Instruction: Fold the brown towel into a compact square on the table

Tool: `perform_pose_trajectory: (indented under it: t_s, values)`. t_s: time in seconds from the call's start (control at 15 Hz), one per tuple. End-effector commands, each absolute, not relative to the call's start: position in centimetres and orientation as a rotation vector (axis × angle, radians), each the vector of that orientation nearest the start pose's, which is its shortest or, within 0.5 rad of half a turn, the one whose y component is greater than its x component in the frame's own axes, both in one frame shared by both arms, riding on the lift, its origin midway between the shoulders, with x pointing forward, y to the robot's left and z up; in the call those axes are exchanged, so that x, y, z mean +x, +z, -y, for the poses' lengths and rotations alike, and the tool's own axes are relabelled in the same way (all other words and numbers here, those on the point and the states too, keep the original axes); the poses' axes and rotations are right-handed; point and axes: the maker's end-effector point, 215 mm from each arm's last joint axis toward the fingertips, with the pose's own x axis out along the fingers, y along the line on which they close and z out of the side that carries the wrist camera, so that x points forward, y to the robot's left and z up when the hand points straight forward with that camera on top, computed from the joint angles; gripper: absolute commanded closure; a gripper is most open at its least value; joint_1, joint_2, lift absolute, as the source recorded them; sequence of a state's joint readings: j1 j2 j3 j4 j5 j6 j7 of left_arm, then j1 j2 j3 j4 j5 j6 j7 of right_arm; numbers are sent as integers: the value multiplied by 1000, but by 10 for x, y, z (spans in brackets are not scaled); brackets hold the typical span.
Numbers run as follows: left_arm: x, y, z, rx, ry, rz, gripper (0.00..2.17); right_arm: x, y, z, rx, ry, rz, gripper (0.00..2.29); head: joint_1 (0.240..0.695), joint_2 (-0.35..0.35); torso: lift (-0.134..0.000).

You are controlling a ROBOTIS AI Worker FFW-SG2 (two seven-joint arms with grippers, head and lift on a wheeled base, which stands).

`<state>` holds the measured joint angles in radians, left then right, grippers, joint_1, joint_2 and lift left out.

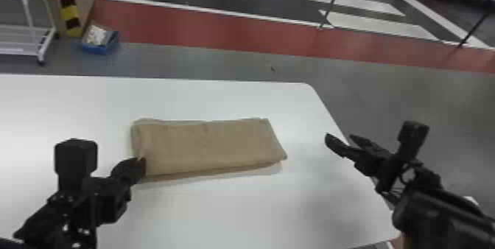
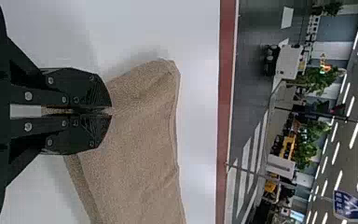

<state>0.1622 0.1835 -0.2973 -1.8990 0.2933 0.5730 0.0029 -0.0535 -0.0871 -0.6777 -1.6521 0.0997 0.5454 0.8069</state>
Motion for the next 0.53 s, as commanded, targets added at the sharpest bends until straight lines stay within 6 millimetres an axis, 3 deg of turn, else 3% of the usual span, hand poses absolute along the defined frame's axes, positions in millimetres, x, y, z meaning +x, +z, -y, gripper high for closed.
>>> perform_pose_trajectory:
  t_s: [0.0, 0.47]
  values:
    - [482, -435, -92, -66, -359, -462, 1922, 509, -397, 469, 158, 89, -358, 110, 695, -350, -124]
    - [474, -431, -162, -26, -256, -471, 1919, 526, -403, 426, 155, 144, -372, 110, 695, -326, -124]
